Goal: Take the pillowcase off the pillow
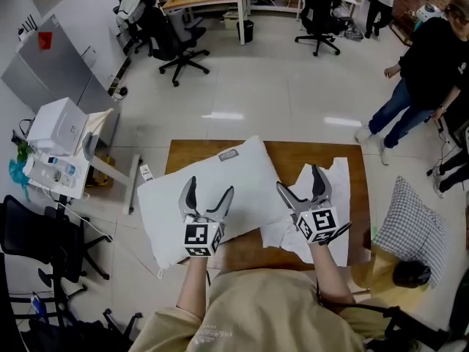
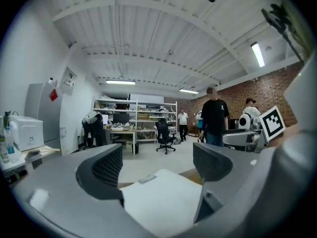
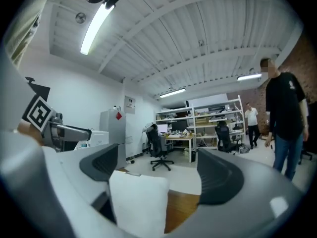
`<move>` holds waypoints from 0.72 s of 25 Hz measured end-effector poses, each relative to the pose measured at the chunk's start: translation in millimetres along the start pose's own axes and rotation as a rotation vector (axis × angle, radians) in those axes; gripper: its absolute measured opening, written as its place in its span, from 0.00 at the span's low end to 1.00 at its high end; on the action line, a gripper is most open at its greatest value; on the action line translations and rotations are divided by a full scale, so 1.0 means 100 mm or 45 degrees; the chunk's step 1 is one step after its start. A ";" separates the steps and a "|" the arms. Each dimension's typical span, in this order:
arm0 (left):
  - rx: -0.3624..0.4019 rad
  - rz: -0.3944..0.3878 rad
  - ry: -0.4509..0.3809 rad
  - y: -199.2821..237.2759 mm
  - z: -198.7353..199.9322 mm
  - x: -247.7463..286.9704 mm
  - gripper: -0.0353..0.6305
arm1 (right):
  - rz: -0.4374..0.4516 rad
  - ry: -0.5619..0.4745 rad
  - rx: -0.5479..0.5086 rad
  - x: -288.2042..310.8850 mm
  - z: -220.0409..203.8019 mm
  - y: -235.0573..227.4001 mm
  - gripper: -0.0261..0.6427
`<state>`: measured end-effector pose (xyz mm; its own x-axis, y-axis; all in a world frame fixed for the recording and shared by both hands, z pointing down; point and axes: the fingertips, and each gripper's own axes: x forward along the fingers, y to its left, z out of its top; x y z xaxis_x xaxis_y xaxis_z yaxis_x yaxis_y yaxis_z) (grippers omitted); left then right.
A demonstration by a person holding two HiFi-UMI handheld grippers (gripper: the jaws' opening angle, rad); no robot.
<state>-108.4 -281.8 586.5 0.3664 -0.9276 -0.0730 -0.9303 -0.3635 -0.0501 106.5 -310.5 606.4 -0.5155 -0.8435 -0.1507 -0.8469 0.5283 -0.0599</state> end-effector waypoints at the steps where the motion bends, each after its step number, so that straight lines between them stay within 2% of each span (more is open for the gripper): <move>1: 0.029 0.002 -0.030 -0.09 0.10 0.04 0.71 | -0.029 -0.017 -0.016 -0.05 0.08 -0.02 0.79; 6: 0.165 0.051 -0.121 -0.29 0.40 0.16 0.72 | -0.177 -0.090 -0.015 -0.33 0.38 -0.21 0.76; 8: 0.168 0.052 -0.121 -0.33 0.40 0.20 0.72 | -0.227 -0.110 -0.011 -0.44 0.45 -0.29 0.74; 10: 0.167 0.044 -0.127 -0.36 0.40 0.23 0.72 | -0.277 -0.121 -0.029 -0.54 0.53 -0.37 0.67; 18: 0.138 0.023 -0.114 -0.47 0.66 0.34 0.72 | -0.434 -0.084 -0.133 -0.71 1.04 -0.56 0.66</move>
<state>-50.7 -290.2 520.1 0.3548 -0.9206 -0.1630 -0.9307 -0.3311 -0.1553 204.2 -269.6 517.6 -0.1949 -0.9596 -0.2031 -0.9791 0.2025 -0.0169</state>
